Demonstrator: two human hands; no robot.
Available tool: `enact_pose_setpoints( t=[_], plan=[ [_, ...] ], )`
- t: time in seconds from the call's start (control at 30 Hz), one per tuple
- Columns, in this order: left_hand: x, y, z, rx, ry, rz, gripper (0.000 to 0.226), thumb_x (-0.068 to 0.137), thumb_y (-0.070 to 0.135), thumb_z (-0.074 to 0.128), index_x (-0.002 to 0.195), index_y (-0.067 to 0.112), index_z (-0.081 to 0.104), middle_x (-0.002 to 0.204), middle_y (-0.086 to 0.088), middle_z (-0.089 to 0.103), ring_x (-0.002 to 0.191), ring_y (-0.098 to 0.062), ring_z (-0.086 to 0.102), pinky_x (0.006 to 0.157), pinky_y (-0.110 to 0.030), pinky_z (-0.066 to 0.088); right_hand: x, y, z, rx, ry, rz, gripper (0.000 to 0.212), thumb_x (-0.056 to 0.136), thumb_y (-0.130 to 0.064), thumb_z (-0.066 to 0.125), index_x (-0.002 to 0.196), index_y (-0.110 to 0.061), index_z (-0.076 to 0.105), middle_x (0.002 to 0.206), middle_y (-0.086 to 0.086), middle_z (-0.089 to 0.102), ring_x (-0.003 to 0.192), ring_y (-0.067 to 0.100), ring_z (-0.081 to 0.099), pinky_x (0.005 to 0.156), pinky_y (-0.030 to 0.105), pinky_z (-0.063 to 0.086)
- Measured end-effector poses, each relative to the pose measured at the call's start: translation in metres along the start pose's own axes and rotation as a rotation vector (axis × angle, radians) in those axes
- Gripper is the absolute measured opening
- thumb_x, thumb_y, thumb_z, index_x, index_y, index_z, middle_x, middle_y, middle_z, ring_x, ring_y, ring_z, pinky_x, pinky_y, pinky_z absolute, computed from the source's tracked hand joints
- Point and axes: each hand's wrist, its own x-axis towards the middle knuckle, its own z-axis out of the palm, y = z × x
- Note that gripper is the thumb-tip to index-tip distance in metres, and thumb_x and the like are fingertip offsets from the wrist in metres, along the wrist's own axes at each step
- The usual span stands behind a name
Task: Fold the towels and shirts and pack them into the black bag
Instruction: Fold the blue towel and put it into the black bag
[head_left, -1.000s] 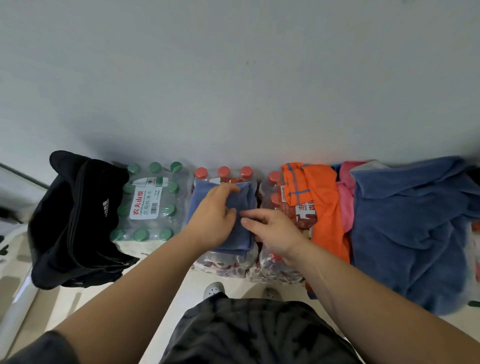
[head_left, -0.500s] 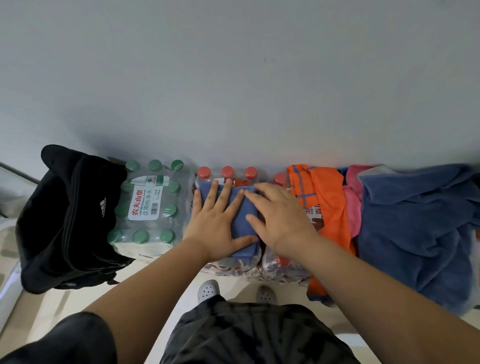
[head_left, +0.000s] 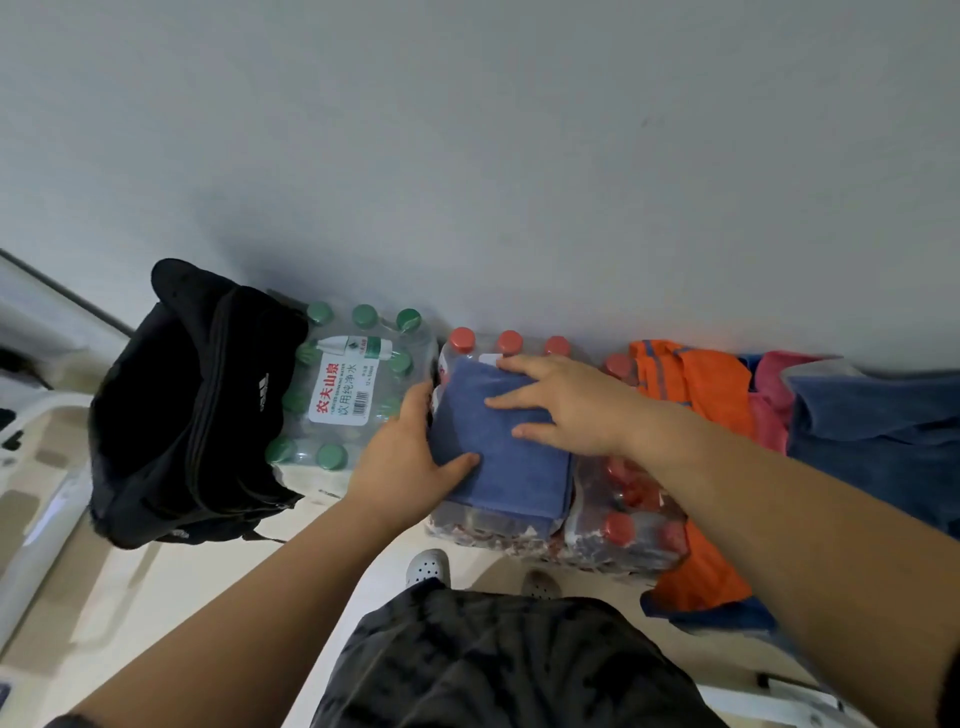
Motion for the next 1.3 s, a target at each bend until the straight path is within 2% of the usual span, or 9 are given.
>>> enact_pose_setpoints(
  t=[0.27, 0.47, 0.6, 0.67, 0.77, 0.87, 1.0, 1.1, 1.3],
  plan=[
    [0.016, -0.009, -0.007, -0.190, -0.031, -0.140, 0.076, 0.072, 0.031, 0.085, 0.137, 0.028, 0.046, 0.090, 0.001, 0.063, 0.085, -0.021, 0.063, 0.076, -0.036, 0.055, -0.015, -0.010, 0.014, 0.122, 0.055, 0.187, 0.053, 0.092, -0.048, 0.064, 0.143, -0.037, 0.052, 0.126, 0.000, 0.043, 0.118, 0.023, 0.045, 0.103, 0.038, 0.040],
    [0.067, 0.007, -0.032, -0.170, -0.026, 0.070, 0.067, 0.077, 0.016, 0.075, 0.135, 0.036, 0.049, 0.092, 0.008, 0.062, 0.083, -0.009, 0.060, 0.073, -0.025, 0.045, -0.050, -0.044, 0.023, 0.190, -0.024, 0.354, 0.060, 0.096, -0.055, 0.054, 0.150, -0.034, 0.042, 0.144, -0.003, 0.044, 0.127, 0.020, 0.050, 0.104, 0.035, 0.044],
    [0.092, 0.015, -0.039, 0.066, -0.235, 0.232, 0.076, 0.071, 0.029, 0.083, 0.139, 0.026, 0.049, 0.117, 0.003, 0.064, 0.104, -0.019, 0.062, 0.091, -0.031, 0.049, -0.042, -0.037, 0.012, 0.052, 0.241, 0.366, 0.053, 0.087, -0.053, 0.066, 0.135, -0.030, 0.061, 0.119, 0.002, 0.055, 0.109, 0.030, 0.058, 0.090, 0.040, 0.050],
    [0.095, 0.018, -0.042, 0.213, -0.341, 0.321, 0.094, 0.061, 0.044, 0.087, 0.142, 0.026, 0.045, 0.125, 0.000, 0.060, 0.110, -0.022, 0.059, 0.093, -0.036, 0.050, -0.027, -0.029, 0.002, 0.068, 0.277, 0.359, 0.074, 0.080, -0.056, 0.073, 0.145, -0.029, 0.049, 0.125, 0.004, 0.050, 0.117, 0.030, 0.051, 0.097, 0.040, 0.045],
    [0.096, 0.020, -0.045, 0.396, -0.407, 0.366, 0.107, 0.054, 0.051, 0.090, 0.145, 0.028, 0.040, 0.131, -0.002, 0.054, 0.115, -0.025, 0.054, 0.096, -0.042, 0.049, -0.002, -0.023, -0.008, 0.058, 0.061, 0.355, 0.113, 0.070, -0.064, 0.077, 0.158, -0.027, 0.017, 0.148, 0.003, 0.036, 0.137, 0.029, 0.033, 0.113, 0.043, 0.035],
    [0.098, 0.020, -0.043, 0.468, -0.425, 0.312, 0.082, 0.055, 0.049, 0.090, 0.125, 0.027, 0.055, 0.118, 0.000, 0.059, 0.107, -0.025, 0.058, 0.089, -0.040, 0.051, 0.011, -0.016, -0.006, -0.023, -0.067, 0.336, 0.120, 0.066, -0.068, 0.078, 0.158, -0.023, 0.016, 0.144, 0.004, 0.042, 0.133, 0.030, 0.038, 0.110, 0.046, 0.037],
    [0.102, 0.024, -0.038, 0.463, -0.432, 0.287, 0.046, 0.060, 0.044, 0.088, 0.089, 0.025, 0.058, 0.090, 0.002, 0.062, 0.082, -0.022, 0.058, 0.069, -0.034, 0.048, 0.013, -0.009, -0.004, 0.021, -0.105, 0.296, 0.078, 0.064, -0.063, 0.083, 0.127, -0.026, 0.056, 0.116, 0.001, 0.060, 0.109, 0.026, 0.056, 0.088, 0.041, 0.049],
    [0.111, 0.023, -0.037, 0.410, -0.295, 0.357, 0.037, 0.063, 0.038, 0.084, 0.083, 0.023, 0.058, 0.084, 0.002, 0.060, 0.078, -0.023, 0.058, 0.065, -0.033, 0.047, 0.014, -0.006, -0.012, -0.018, -0.042, 0.263, 0.046, 0.072, -0.051, 0.083, 0.097, -0.019, 0.062, 0.098, 0.001, 0.055, 0.098, 0.024, 0.055, 0.075, 0.034, 0.041],
    [0.122, 0.022, -0.034, 0.388, 0.182, 0.611, 0.023, 0.068, 0.017, 0.078, 0.076, 0.013, 0.057, 0.073, -0.007, 0.061, 0.062, -0.034, 0.059, 0.057, -0.031, 0.035, 0.022, -0.002, -0.016, -0.028, 0.429, 0.329, 0.031, 0.078, -0.024, 0.075, 0.103, -0.009, 0.064, 0.109, 0.010, 0.059, 0.102, 0.034, 0.057, 0.086, 0.041, 0.046]
  ],
)
